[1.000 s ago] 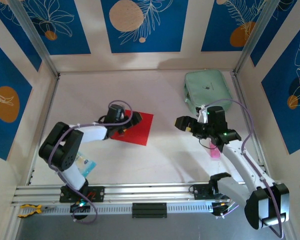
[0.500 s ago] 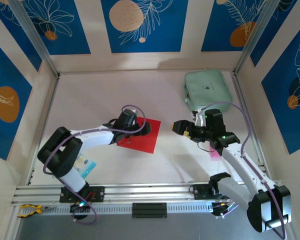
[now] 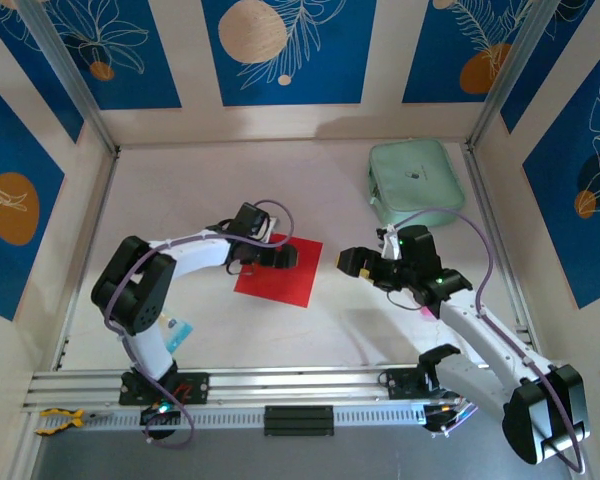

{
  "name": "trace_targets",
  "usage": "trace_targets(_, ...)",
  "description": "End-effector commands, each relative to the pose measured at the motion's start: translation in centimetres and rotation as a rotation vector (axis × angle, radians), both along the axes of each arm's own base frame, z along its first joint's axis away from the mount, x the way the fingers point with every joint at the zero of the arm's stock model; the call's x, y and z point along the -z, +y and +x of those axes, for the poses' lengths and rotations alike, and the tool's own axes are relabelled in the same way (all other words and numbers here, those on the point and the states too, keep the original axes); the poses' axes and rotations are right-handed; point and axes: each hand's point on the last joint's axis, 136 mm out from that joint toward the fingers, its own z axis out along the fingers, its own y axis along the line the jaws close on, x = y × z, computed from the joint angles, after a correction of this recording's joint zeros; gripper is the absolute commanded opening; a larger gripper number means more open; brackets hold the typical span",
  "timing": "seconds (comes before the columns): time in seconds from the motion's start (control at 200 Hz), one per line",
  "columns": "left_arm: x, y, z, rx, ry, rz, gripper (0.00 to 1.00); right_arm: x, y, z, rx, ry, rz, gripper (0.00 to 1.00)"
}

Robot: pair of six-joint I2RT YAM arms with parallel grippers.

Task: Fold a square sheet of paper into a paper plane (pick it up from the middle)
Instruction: Move the square sheet of paper to the center of the table.

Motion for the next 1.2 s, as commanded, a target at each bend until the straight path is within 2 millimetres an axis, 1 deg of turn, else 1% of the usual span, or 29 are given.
trace_targets(0.0,1.9,0.4,-2.3,-0.052,0.146,0.002,0.97,0.9,-0.3,0.0,0.043,0.024,-0.009,0.99)
trace_targets(0.065,2.3,0.6,-2.8,-0.101,0.171,-0.012,0.96,1.3,-0.5,-0.1,0.06,0.037,-0.017,0.99)
trace_targets(0.12,2.7,1.2,-3.3,-0.154,0.177,0.005,0.95,1.7,-0.9,-0.1,0.085,0.055,-0.031,0.99)
trace_targets(0.27,2.2,2.6,-4.2,-0.284,0.146,0.067,0.95,2.6,-1.6,-0.4,0.125,0.078,-0.051,0.99)
trace_targets(0.36,0.8,3.1,-4.1,-0.32,0.089,0.116,0.95,2.5,-1.6,-0.5,0.122,0.074,-0.053,0.98)
trace_targets(0.405,-0.2,2.9,-3.9,-0.321,0.054,0.117,0.96,2.5,-1.7,-0.6,0.124,0.08,-0.058,0.99)
trace_targets(0.47,-1.5,3.0,-3.5,-0.319,0.01,0.125,1.0,1.9,-1.5,-0.7,0.103,0.063,-0.051,0.99)
trace_targets(0.545,-3.3,3.0,-2.7,-0.281,-0.066,0.131,1.0,1.0,-1.2,-0.6,0.097,0.044,-0.029,0.99)
trace_targets(0.65,-5.7,4.3,-1.6,-0.253,-0.194,0.185,1.0,-0.7,-0.3,-0.8,0.026,-0.012,0.007,0.99)
trace_targets(0.69,-6.5,5.3,-1.0,-0.283,-0.237,0.229,1.0,-1.0,-0.3,-0.8,0.021,-0.015,0.003,0.99)
trace_targets(0.725,-7.0,6.2,-1.0,-0.304,-0.245,0.267,1.0,-1.1,-0.4,-0.8,0.02,-0.016,0.004,0.99)
trace_targets(0.75,-7.3,6.2,-1.0,-0.28,-0.252,0.27,1.0,-1.2,-0.3,-0.8,0.011,-0.021,0.01,0.99)
trace_targets(0.81,-7.3,5.3,-1.4,-0.195,-0.239,0.232,1.0,-1.6,0.1,-0.8,-0.013,-0.043,0.038,0.99)
trace_targets(0.875,-7.1,5.3,-1.8,-0.182,-0.19,0.219,1.0,-1.6,0.4,-0.7,-0.013,-0.045,0.067,0.99)
trace_targets(0.935,-6.9,3.8,-2.4,-0.121,-0.141,0.162,1.0,-1.5,0.7,-0.6,-0.02,-0.048,0.087,0.99)
trace_targets(0.975,-6.6,3.1,-2.6,-0.1,-0.103,0.147,0.97,-1.2,0.7,-0.6,-0.023,-0.03,0.08,0.99)
trace_targets(1.045,-5.9,2.6,-3.0,-0.094,-0.019,0.162,0.92,-0.9,0.8,-0.6,-0.032,-0.004,0.055,0.99)
trace_targets(1.095,-5.2,2.2,-3.1,-0.082,0.024,0.184,0.89,-0.3,0.8,-0.6,-0.025,0.021,0.014,0.99)
trace_targets(1.13,-4.9,2.1,-3.1,-0.081,0.042,0.197,0.91,0.3,0.5,-0.5,-0.004,0.043,-0.031,0.99)
trace_targets(1.165,-4.6,2.0,-3.1,-0.083,0.057,0.21,0.98,0.8,0.2,-0.4,0.009,0.066,-0.069,0.99)
trace_targets(1.195,-4.4,2.0,-3.1,-0.089,0.066,0.227,1.0,1.1,0.0,-0.4,0.019,0.08,-0.097,0.99)
